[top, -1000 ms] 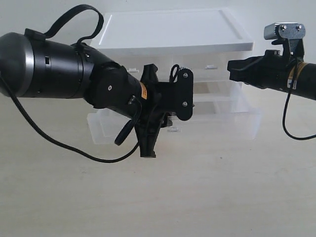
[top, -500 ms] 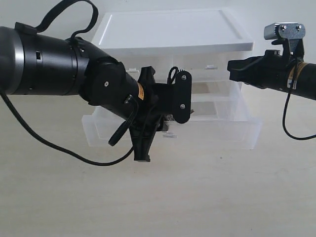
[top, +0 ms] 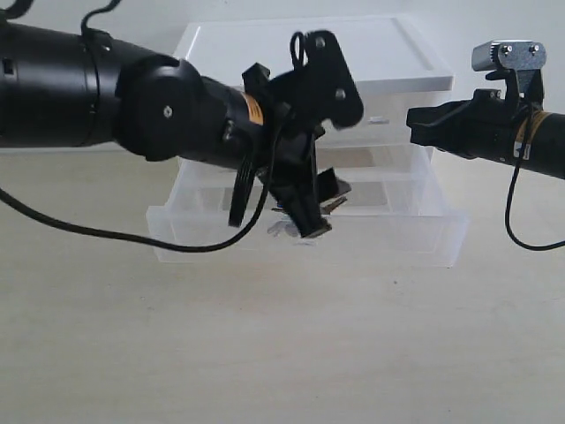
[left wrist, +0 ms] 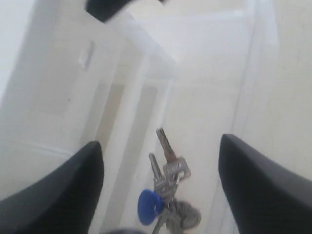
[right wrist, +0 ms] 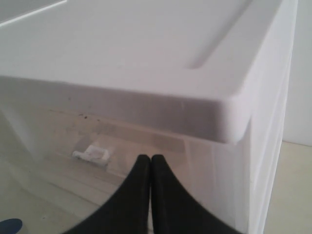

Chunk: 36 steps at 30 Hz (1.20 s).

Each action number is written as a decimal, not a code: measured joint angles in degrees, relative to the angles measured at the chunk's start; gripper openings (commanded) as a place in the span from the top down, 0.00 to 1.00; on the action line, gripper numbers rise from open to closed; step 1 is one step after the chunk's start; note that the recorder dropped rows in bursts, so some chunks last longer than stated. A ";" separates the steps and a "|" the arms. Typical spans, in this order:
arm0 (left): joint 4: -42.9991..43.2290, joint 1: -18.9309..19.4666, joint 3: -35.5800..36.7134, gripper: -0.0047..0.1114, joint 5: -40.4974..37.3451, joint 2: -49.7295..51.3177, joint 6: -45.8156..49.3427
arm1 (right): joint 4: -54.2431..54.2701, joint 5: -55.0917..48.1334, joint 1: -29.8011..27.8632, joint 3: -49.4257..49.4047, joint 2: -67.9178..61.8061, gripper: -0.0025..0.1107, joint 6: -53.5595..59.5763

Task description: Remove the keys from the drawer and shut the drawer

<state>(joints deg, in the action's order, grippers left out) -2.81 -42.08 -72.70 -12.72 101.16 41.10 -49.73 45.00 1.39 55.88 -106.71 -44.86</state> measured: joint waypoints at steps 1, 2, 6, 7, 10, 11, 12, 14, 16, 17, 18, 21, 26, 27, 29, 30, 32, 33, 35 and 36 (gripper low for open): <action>-1.97 -0.14 -1.07 0.47 -0.20 -0.12 -2.29 | 0.00 0.07 0.00 0.00 0.00 0.98 0.00; -2.87 -0.14 -2.13 0.47 -0.85 -0.12 -4.60 | 0.00 0.07 0.00 0.00 0.00 0.98 0.00; -4.43 0.62 -13.81 0.47 -12.80 4.82 -17.64 | 0.00 -0.04 0.00 0.00 0.00 0.98 0.00; -3.38 0.75 -16.63 0.46 -15.49 7.09 -20.90 | 0.00 -0.04 0.00 0.00 0.00 0.98 0.00; 7.04 0.75 -22.99 0.46 -21.18 13.49 -32.39 | 0.00 -0.04 0.07 0.00 0.00 0.98 0.00; 10.52 0.75 -25.04 0.46 -23.77 15.78 -35.73 | 0.00 -0.08 0.07 0.00 0.00 0.98 0.00; 11.50 0.83 -25.81 0.46 -24.97 16.84 -36.41 | 0.00 -0.08 0.07 0.00 0.00 0.98 0.00; 12.49 0.83 -26.56 0.46 -26.59 18.61 -36.65 | 0.00 -0.08 0.07 0.00 0.00 0.98 0.00; 12.85 0.83 -26.69 0.46 -27.29 19.51 -36.65 | 0.00 -0.08 0.07 0.00 0.00 0.98 0.00; 12.86 0.83 -26.82 0.46 -27.29 19.81 -36.65 | 0.00 -0.08 0.07 0.00 0.00 0.98 0.00; 13.18 0.83 -26.90 0.46 -27.29 20.09 -36.65 | 0.00 -0.08 0.07 0.00 0.00 0.98 0.00; 13.47 0.83 -26.95 0.46 -27.38 20.75 -36.65 | 0.00 -0.08 0.07 0.00 0.00 0.98 0.00; 13.88 0.96 -27.04 0.46 -27.38 21.14 -36.99 | 0.00 -0.17 0.07 0.00 0.00 0.98 0.00; 13.88 0.96 -27.04 0.46 -27.38 21.24 -36.99 | 0.00 -0.17 0.07 0.00 0.00 0.98 0.10; 13.88 1.46 -27.17 0.46 -27.38 21.50 -36.99 | 0.00 -0.17 0.07 0.00 0.00 0.98 0.10; 13.88 1.77 -27.17 0.46 -27.27 21.50 -36.99 | 0.00 -0.17 0.07 0.00 0.00 0.98 0.10; 13.88 2.78 -27.17 0.46 -27.27 21.79 -37.52 | 0.00 -0.17 0.07 0.00 0.00 0.98 0.10; 13.72 3.32 -27.17 0.46 -27.27 22.03 -37.90 | 0.00 -0.17 0.07 0.00 0.00 0.98 0.10; 12.86 4.19 -27.17 0.46 -27.38 22.15 -38.08 | 0.00 -0.17 0.07 0.00 0.00 0.98 0.10; 12.67 4.69 -27.17 0.46 -27.38 22.15 -38.29 | 0.00 -0.17 0.07 0.00 0.00 0.98 0.10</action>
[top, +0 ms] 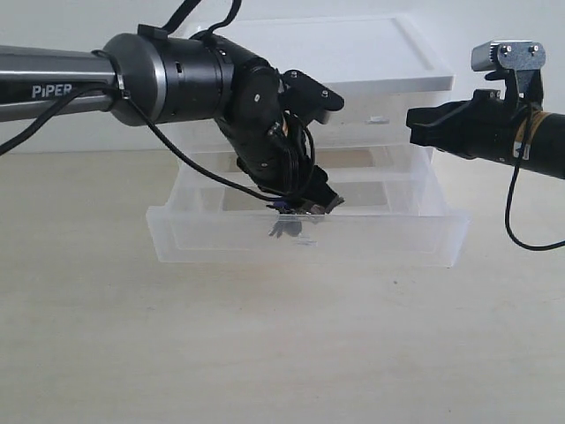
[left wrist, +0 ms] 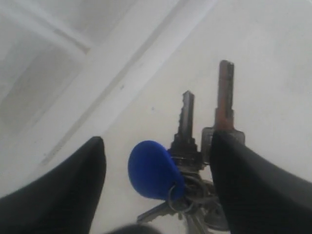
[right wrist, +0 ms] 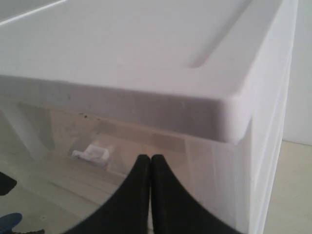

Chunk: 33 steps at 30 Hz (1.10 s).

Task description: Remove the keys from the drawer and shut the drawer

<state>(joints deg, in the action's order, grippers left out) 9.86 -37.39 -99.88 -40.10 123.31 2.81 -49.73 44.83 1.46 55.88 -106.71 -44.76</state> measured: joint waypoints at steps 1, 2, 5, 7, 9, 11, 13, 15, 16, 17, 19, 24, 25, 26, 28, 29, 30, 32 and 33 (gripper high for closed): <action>-0.29 0.12 0.00 0.46 0.00 0.00 0.00 | 0.00 0.00 0.00 0.00 0.00 0.98 0.00; -0.42 0.25 0.00 0.46 0.00 0.00 0.00 | 0.00 0.00 0.00 0.00 0.00 0.98 0.00; -3.22 0.25 0.00 0.46 -0.13 0.00 1.22 | 0.00 0.00 0.00 0.00 0.00 0.98 0.00; -7.25 0.25 0.00 0.46 -0.22 0.00 4.25 | 0.00 -0.12 0.00 0.00 0.00 0.98 0.00; -8.78 0.25 0.00 0.47 -0.22 0.00 5.84 | 0.00 -0.12 0.00 0.00 0.00 0.98 0.00; -9.06 0.25 0.00 0.47 -0.22 0.00 6.88 | 0.00 -0.12 0.00 0.00 0.00 0.98 0.00; -9.16 0.25 0.00 0.47 -0.10 0.38 7.11 | 0.00 -0.12 0.00 0.00 0.00 0.98 0.00; -8.44 0.25 -0.53 0.47 0.85 1.97 7.11 | 0.00 -0.23 0.00 0.00 0.00 0.98 0.00; -8.48 0.33 -0.52 0.47 2.23 2.77 7.11 | 0.00 -0.23 0.00 0.00 0.00 0.98 0.00; -8.48 0.33 -0.64 0.51 2.77 2.90 7.11 | 0.00 -0.23 0.00 0.00 0.00 0.98 0.00; -8.35 0.33 -0.64 0.68 4.10 3.32 7.11 | 0.00 -0.33 0.00 0.00 0.00 0.98 0.00; -7.06 0.22 -0.64 0.92 5.20 3.32 7.31 | 0.00 -0.33 0.00 0.00 0.00 0.98 0.11; -6.68 0.22 -0.64 0.92 5.23 3.32 7.31 | 0.00 -0.33 0.00 0.00 0.00 0.98 0.11; -6.52 0.11 -0.64 0.92 5.33 3.32 7.31 | 0.00 -0.33 0.00 0.00 0.00 0.98 0.11; -6.08 0.11 -0.64 0.92 5.46 3.21 7.31 | 0.00 -0.33 0.00 0.00 0.00 0.98 0.11; -5.88 0.11 -0.64 0.92 5.46 3.21 7.31 | 0.00 -0.33 0.00 0.00 0.00 0.98 0.21; -5.85 0.11 -0.64 0.92 5.59 3.08 7.31 | 0.00 -0.33 0.00 0.00 0.00 0.98 0.21; -5.33 0.11 -0.64 0.92 5.18 2.26 7.31 | 0.00 -0.45 0.05 0.00 0.00 0.98 0.21; -5.15 0.11 -0.64 0.92 4.88 1.97 7.35 | 0.00 -0.45 0.05 0.00 0.00 0.98 0.21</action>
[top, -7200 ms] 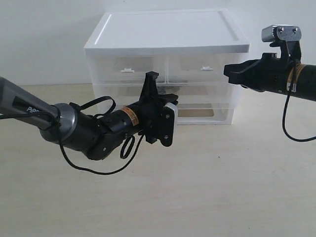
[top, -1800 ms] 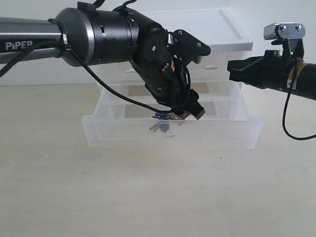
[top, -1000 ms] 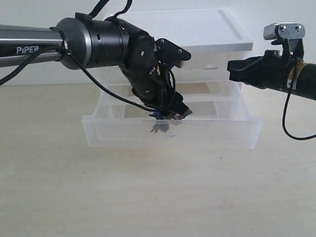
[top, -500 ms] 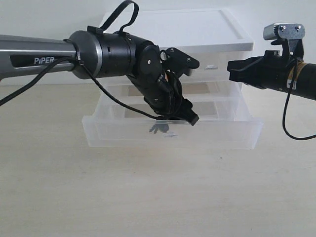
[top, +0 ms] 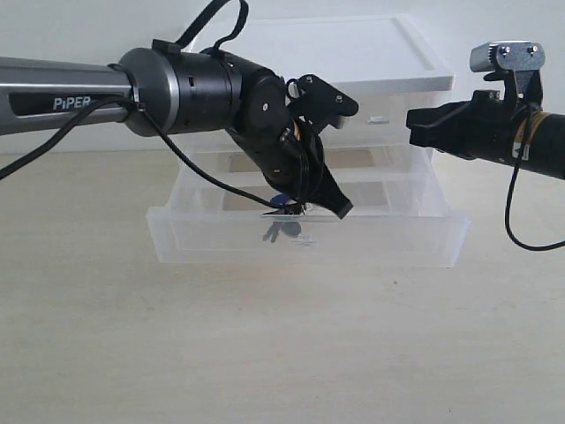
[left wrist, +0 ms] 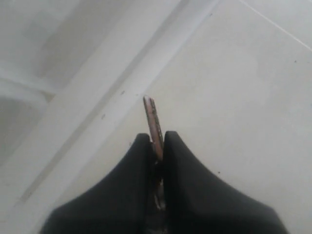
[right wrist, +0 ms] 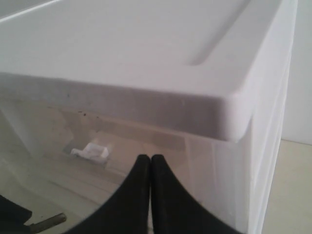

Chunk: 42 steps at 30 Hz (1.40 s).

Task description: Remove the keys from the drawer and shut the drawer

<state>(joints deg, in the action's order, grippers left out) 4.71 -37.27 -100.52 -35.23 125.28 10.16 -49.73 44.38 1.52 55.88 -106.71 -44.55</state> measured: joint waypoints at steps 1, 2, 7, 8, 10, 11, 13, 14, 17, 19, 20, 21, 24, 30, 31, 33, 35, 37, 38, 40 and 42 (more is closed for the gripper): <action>0.25 0.00 0.11 0.92 -0.45 -0.41 0.11 | 0.00 0.00 0.00 0.00 0.00 0.98 0.04; 0.36 0.00 0.25 0.92 -0.84 -1.01 0.11 | 0.00 0.00 0.00 0.00 0.00 0.98 0.14; 0.62 0.00 0.36 0.92 -1.13 -5.34 0.35 | 0.00 0.00 0.00 0.00 0.00 0.98 0.26; 0.62 0.00 0.36 0.92 -1.13 -6.16 0.35 | 0.00 0.00 0.00 0.00 0.00 0.98 0.26; 0.62 0.00 0.36 0.92 -2.25 -7.53 0.35 | 0.00 0.00 0.00 0.00 0.00 0.98 0.26; 0.25 0.00 0.36 0.89 -3.14 -8.01 0.35 | 0.00 0.00 0.00 0.00 0.00 0.98 0.26; -0.21 0.00 0.36 0.78 -5.20 -8.29 -0.60 | 0.00 0.00 0.00 0.00 0.00 0.98 0.26; -0.21 0.00 0.36 0.69 -6.13 -8.29 -0.90 | 0.00 0.00 0.00 0.00 0.00 0.98 0.26; -0.29 0.00 0.36 0.42 -8.41 -7.42 -2.45 | 0.00 -0.22 0.00 0.00 0.00 0.98 0.26; -0.29 0.00 0.36 0.40 -8.67 -6.36 -3.81 | 0.00 -0.36 0.00 0.00 0.00 0.98 0.26; -0.29 0.00 0.36 0.40 -8.67 -5.74 -4.28 | 0.00 -0.36 0.00 0.00 0.00 0.98 0.26; -0.15 0.00 0.36 0.40 -8.67 -5.19 -4.55 | 0.00 -0.36 0.00 0.00 0.00 0.98 0.26; 0.45 0.00 0.36 0.40 -7.33 -3.16 -4.77 | 0.00 -0.48 0.00 0.00 0.00 0.98 0.37; 0.45 0.22 0.36 0.40 -5.10 -0.74 -5.13 | 0.00 -0.48 0.00 0.00 0.00 0.98 0.37; 0.45 0.22 0.36 0.41 -4.96 -0.49 -5.13 | 0.00 -0.48 0.00 0.00 0.00 0.98 0.37; 0.65 0.24 0.36 0.45 -4.96 -0.09 -5.25 | 0.00 -0.60 0.00 0.00 0.00 0.98 0.37; 0.76 0.45 0.25 0.51 -5.26 0.00 -5.58 | 0.00 -0.60 0.00 0.00 0.00 0.98 0.37; 0.76 0.56 0.25 0.61 -5.86 0.03 -5.69 | 0.00 -0.60 0.00 0.00 0.00 0.98 0.37; 0.63 0.67 0.25 0.65 -6.27 0.03 -5.84 | 0.00 -0.60 0.00 0.00 0.00 0.98 0.37; 0.63 0.67 0.25 0.83 -6.46 0.24 -5.84 | 0.00 -0.70 0.00 0.00 0.00 0.98 0.37; 0.78 0.75 0.01 0.92 -6.46 0.49 -5.14 | 0.00 -0.70 0.00 0.00 0.00 0.98 0.37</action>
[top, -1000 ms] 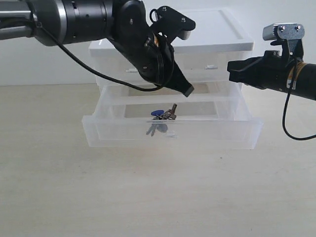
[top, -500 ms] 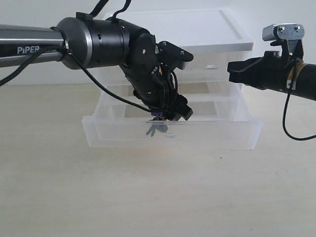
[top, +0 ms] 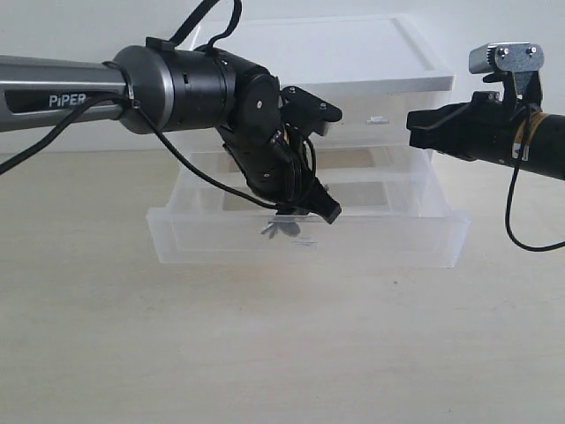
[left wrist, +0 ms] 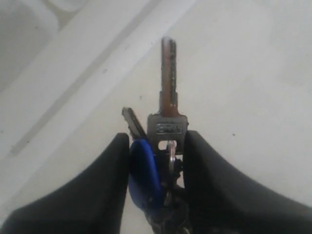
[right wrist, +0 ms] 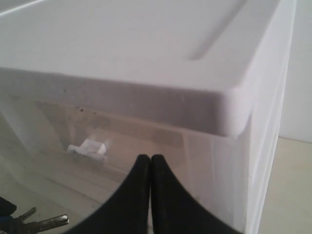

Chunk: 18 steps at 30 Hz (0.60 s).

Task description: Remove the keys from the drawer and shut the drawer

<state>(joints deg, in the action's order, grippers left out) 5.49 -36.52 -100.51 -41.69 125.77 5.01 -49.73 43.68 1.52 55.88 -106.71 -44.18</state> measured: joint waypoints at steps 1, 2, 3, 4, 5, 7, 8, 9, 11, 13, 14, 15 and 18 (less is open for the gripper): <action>0.00 0.00 0.00 0.92 0.00 0.00 0.54 | 0.00 0.00 0.00 0.00 0.00 0.98 0.00; 0.00 0.00 0.00 0.92 0.11 0.08 0.96 | 0.00 0.00 0.00 0.00 0.00 0.98 0.00; 0.00 0.00 0.00 0.92 0.11 0.13 1.26 | 0.00 0.00 0.00 0.00 0.00 0.98 0.00; 0.00 0.00 0.00 0.92 0.19 0.13 1.36 | 0.00 0.00 0.00 0.00 0.00 0.98 0.11; 0.00 0.00 0.00 0.92 0.19 0.13 1.61 | 0.00 0.00 0.00 0.00 0.00 0.98 0.25; 0.00 0.00 0.00 0.92 0.33 0.13 2.08 | 0.00 0.00 0.09 0.00 0.00 0.98 0.47; 0.00 0.00 0.00 0.92 0.33 0.13 2.19 | 0.12 0.00 0.09 0.00 0.00 0.98 0.47; 0.00 0.00 0.00 0.92 0.48 0.13 2.45 | 0.12 -0.11 0.09 0.00 0.00 0.98 0.57; 0.00 0.00 0.00 0.92 0.59 -0.13 2.71 | 0.23 -0.11 0.09 0.00 0.00 0.98 0.67; 0.00 0.00 0.00 0.92 0.59 -0.54 3.05 | 0.23 -0.11 0.09 0.00 0.00 0.98 0.67; 0.09 0.00 0.00 0.92 0.59 -0.82 3.18 | 0.33 -0.11 0.09 0.00 0.00 0.98 0.67; 0.27 0.00 0.11 0.92 0.59 -1.44 3.18 | 0.33 -0.11 0.09 0.00 0.00 0.98 0.67; 1.01 -0.13 0.11 0.92 0.69 -3.47 3.42 | 0.43 -0.11 0.09 0.00 0.00 0.98 0.67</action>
<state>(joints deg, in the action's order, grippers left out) 6.50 -36.65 -100.40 -40.99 122.30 8.43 -49.30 43.57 1.60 55.88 -106.71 -43.50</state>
